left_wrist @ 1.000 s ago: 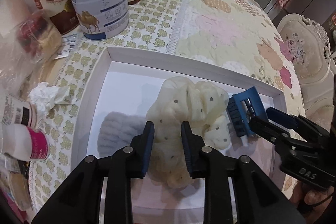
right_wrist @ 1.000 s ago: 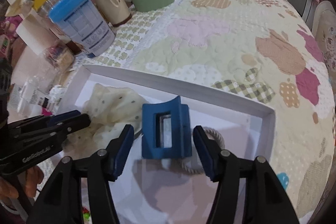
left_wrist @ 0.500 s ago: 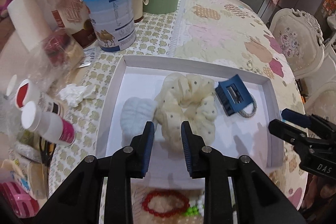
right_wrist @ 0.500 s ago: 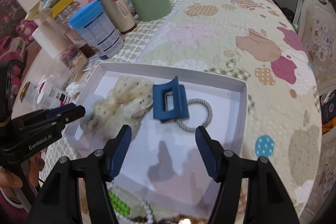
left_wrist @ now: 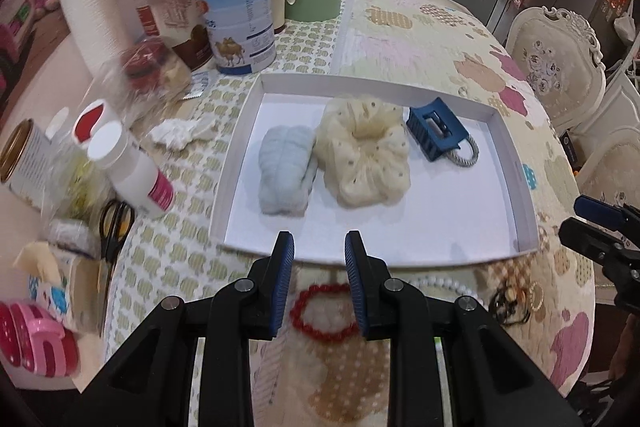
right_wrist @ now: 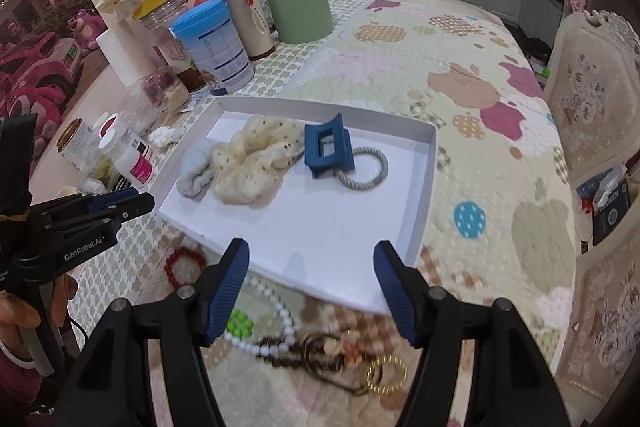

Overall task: Organize jewelry
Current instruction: 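Withdraw both open grippers from the tray toward the remaining jewelry, then close the left gripper on the white pearl bracelet while the right gripper reaches the brown beaded necklace, then carry the pearl bracelet and charm hair tie into the tray with both grippers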

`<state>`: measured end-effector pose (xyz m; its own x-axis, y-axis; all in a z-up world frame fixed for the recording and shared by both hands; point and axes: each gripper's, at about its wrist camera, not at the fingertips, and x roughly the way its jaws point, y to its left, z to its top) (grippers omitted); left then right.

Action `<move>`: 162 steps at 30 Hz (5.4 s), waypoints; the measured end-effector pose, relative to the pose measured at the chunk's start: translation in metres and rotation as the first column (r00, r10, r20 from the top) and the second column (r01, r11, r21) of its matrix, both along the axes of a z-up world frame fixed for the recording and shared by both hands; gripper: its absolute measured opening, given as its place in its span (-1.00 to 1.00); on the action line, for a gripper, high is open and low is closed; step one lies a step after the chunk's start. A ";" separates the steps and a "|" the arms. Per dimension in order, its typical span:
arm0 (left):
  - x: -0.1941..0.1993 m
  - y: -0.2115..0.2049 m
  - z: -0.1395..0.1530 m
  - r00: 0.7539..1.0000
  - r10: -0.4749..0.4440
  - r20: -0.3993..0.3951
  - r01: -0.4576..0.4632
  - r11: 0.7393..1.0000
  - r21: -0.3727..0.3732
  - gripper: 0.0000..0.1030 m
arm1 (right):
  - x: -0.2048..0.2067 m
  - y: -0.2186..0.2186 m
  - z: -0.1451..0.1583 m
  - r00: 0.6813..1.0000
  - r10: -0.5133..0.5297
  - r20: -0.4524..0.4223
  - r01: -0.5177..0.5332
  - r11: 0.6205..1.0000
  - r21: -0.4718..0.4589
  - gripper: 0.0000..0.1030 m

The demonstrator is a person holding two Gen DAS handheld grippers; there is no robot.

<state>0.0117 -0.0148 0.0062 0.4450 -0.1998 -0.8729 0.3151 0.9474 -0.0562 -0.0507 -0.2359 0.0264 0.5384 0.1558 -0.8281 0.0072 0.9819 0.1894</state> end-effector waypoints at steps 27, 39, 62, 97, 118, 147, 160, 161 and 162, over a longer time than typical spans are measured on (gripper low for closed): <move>-0.059 0.040 -0.018 0.997 0.006 -0.076 -0.011 0.998 -0.068 -0.66 | -0.105 -0.003 -0.014 0.997 -0.070 -0.011 0.069 0.996 -0.047 0.35; -0.062 0.031 -0.021 0.995 -0.018 -0.101 0.009 0.996 -0.090 -0.66 | -0.114 -0.005 -0.042 0.997 -0.063 -0.034 0.060 0.996 -0.070 0.13; -0.055 0.035 -0.031 0.986 0.045 -0.157 -0.058 0.995 -0.079 -0.66 | -0.032 -0.012 -0.106 0.989 0.066 -0.135 -0.065 0.998 0.008 0.05; -0.031 -0.048 -0.064 0.971 -0.098 -0.219 0.084 0.994 -0.075 -0.66 | -0.071 -0.048 -0.012 0.998 -0.008 0.066 -0.004 0.985 0.175 -0.30; -0.037 -0.069 -0.037 0.967 -0.203 -0.155 0.186 0.976 -0.113 -0.99 | -0.068 -0.046 -0.002 0.996 -0.013 0.089 -0.004 0.983 0.182 -0.29; -0.013 -0.062 0.073 0.982 -0.182 0.055 0.185 0.980 -0.078 -0.99 | -0.026 -0.030 0.024 0.991 0.033 0.133 -0.052 0.988 0.143 -0.29; 0.001 -0.092 0.059 0.976 -0.218 0.028 0.219 0.974 -0.061 -0.99 | -0.002 -0.038 0.012 0.995 0.011 0.099 -0.025 0.990 0.142 -0.29; 0.002 -0.095 0.055 0.975 -0.219 0.022 0.220 0.973 -0.061 -0.99 | 0.000 -0.039 0.010 0.995 0.010 0.095 -0.023 0.990 0.140 -0.29; 0.004 -0.098 0.052 0.975 -0.220 0.015 0.221 0.973 -0.062 -0.99 | 0.002 -0.039 0.008 0.996 0.009 0.089 -0.021 0.990 0.139 -0.29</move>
<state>0.0161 -0.1129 0.0583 0.3910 -0.3484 -0.8519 0.5164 0.8492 -0.1103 -0.0485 -0.2751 0.0341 0.6052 0.2751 -0.7470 -0.0304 0.9457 0.3236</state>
